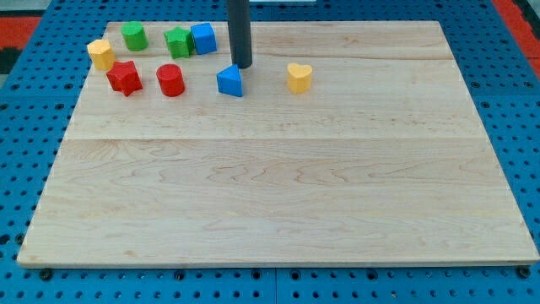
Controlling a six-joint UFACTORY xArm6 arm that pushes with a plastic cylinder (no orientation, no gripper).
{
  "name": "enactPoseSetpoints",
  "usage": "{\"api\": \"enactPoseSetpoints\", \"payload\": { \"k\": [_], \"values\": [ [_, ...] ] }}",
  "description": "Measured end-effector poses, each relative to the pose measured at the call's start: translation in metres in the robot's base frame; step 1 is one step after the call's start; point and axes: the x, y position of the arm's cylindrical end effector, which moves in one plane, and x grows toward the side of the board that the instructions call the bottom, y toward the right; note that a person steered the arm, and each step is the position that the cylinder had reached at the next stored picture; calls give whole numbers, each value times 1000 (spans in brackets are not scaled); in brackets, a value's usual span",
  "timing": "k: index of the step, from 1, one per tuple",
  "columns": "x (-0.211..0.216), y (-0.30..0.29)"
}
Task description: Move the heart closer to the triangle
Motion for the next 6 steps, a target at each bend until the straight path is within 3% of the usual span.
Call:
{"api": "enactPoseSetpoints", "payload": {
  "k": [1, 2, 3, 4, 5, 6],
  "values": [
    [83, 60],
    [137, 103],
    [97, 104],
    [93, 95],
    [65, 147],
    [-4, 150]
  ]
}}
